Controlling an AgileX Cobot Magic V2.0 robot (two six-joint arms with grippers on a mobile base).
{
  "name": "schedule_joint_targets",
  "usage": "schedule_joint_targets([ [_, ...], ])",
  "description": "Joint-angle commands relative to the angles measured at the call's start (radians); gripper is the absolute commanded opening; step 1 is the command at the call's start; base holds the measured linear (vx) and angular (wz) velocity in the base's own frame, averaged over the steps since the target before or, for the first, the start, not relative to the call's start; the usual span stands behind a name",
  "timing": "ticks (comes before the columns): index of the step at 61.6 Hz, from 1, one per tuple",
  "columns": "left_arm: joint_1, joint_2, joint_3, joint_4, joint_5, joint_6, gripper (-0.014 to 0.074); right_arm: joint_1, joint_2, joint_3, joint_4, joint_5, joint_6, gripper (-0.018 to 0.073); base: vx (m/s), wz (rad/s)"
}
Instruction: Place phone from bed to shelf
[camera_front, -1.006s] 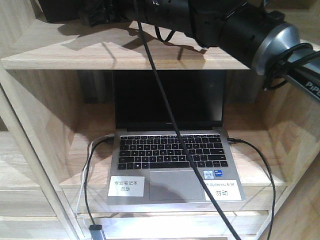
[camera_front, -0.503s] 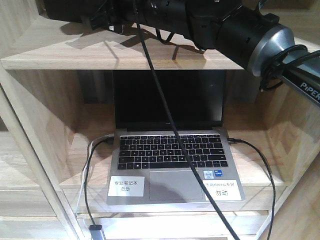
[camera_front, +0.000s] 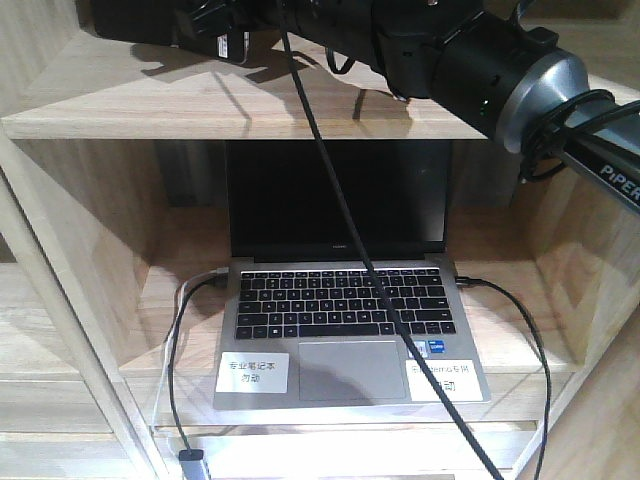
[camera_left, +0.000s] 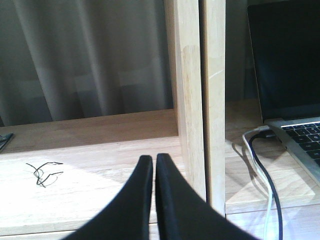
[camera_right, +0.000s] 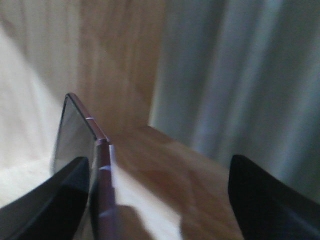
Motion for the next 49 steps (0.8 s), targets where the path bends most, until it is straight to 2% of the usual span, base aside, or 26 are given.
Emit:
schedule_joint_targets([
  [1, 0.001, -0.004, -0.023, -0.009, -0.076, -0.006, 0.0001, -0.003, -0.052, -0.030, -0.037, -0.051, -0.008, 0.0557, 0.00, 0.00],
  [8, 0.001, -0.004, -0.023, -0.009, -0.076, -0.006, 0.0001, -0.003, -0.052, -0.030, -0.069, -0.065, -0.007, 0.0557, 0.00, 0.00],
  [22, 0.001, -0.004, -0.023, -0.009, -0.076, -0.006, 0.0001, -0.003, -0.062, -0.030, -0.069, -0.066, -0.006, 0.0554, 0.00, 0.00],
  [34, 0.001, -0.004, -0.023, -0.009, -0.076, -0.006, 0.0001, -0.003, -0.118, -0.030, -0.068, -0.066, 0.007, 0.0494, 0.00, 0.00],
  [41, 0.001, -0.004, -0.023, -0.009, -0.076, -0.006, 0.0001, -0.003, -0.163, -0.027, -0.065, -0.064, 0.060, 0.0388, 0.00, 0.00],
  [49, 0.001, -0.004, -0.023, -0.009, -0.076, -0.006, 0.0001, -0.003, -0.231, 0.022, -0.065, -0.057, 0.120, 0.0166, 0.00, 0.00],
])
